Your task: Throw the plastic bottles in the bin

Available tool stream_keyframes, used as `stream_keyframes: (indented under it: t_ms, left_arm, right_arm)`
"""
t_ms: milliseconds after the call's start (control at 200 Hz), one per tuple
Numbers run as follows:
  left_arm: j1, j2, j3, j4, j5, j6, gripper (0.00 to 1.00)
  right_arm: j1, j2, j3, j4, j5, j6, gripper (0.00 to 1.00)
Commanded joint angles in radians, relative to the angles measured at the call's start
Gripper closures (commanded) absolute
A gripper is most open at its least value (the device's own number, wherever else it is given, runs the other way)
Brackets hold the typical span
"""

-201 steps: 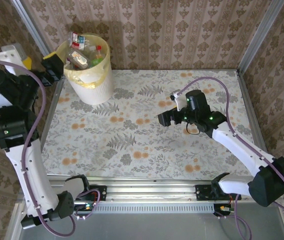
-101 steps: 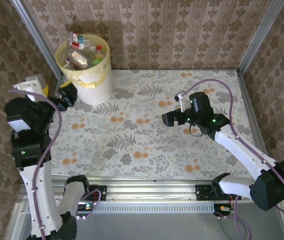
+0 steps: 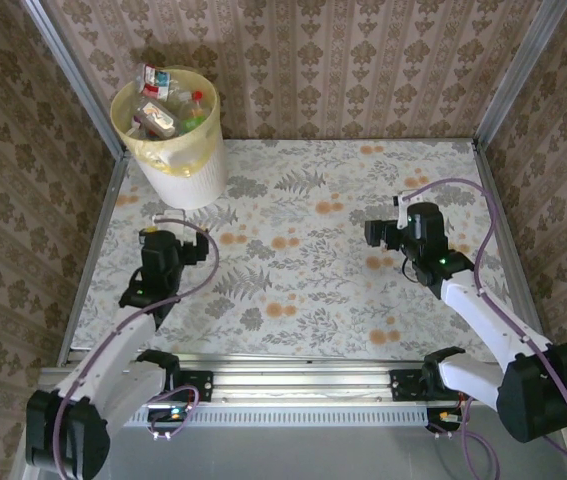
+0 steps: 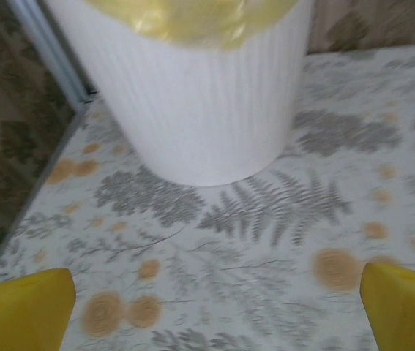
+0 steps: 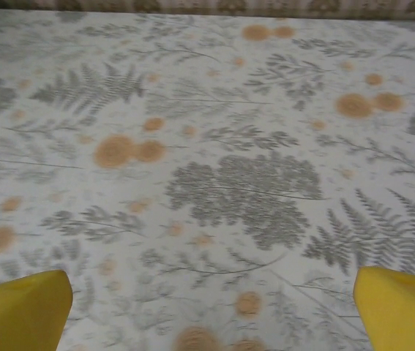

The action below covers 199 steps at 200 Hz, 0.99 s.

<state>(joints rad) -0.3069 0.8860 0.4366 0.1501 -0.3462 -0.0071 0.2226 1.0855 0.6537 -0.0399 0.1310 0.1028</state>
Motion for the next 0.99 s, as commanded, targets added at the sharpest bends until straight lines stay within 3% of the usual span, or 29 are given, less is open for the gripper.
stream_keyframes:
  t_ms: [0,115,215,295,390,500,580,645,765,990]
  left_arm:
    - [0.026,0.065,-0.084,0.359,-0.151,0.144,0.00]
    - [0.131,0.149,-0.194,0.578,-0.013,0.095,0.00]
    - [0.232,0.267,-0.263,0.793,0.102,0.045,0.00]
    - [0.261,0.382,-0.297,0.988,0.123,0.037,0.00]
    - [0.275,0.504,-0.263,1.036,0.244,0.053,0.00]
    - [0.272,0.660,-0.252,1.150,0.312,0.075,0.00]
    - [0.269,0.696,-0.203,1.107,0.345,0.099,0.00]
    - [0.279,0.673,-0.154,0.979,0.377,0.093,0.00]
    - [0.292,0.670,-0.034,0.748,0.337,0.067,0.00]
    - [0.295,0.671,-0.038,0.757,0.337,0.065,0.00]
  right_arm:
    - [-0.021,-0.011,-0.102,0.227,0.140,-0.094,0.00]
    - [-0.066,0.050,-0.167,0.364,0.211,-0.085,0.00]
    - [-0.079,0.082,-0.281,0.649,0.245,-0.097,0.00]
    - [-0.092,0.133,-0.320,0.804,0.215,-0.094,0.00]
    - [-0.092,0.243,-0.311,0.858,0.203,-0.118,0.00]
    - [-0.097,0.383,-0.370,1.085,0.188,-0.113,0.00]
    - [-0.116,0.484,-0.363,1.189,0.156,-0.108,0.00]
    - [-0.135,0.435,-0.318,1.009,0.111,-0.091,0.00]
    - [-0.188,0.442,-0.261,0.920,0.099,-0.029,0.00]
    - [-0.184,0.443,-0.267,0.931,0.107,-0.034,0.00]
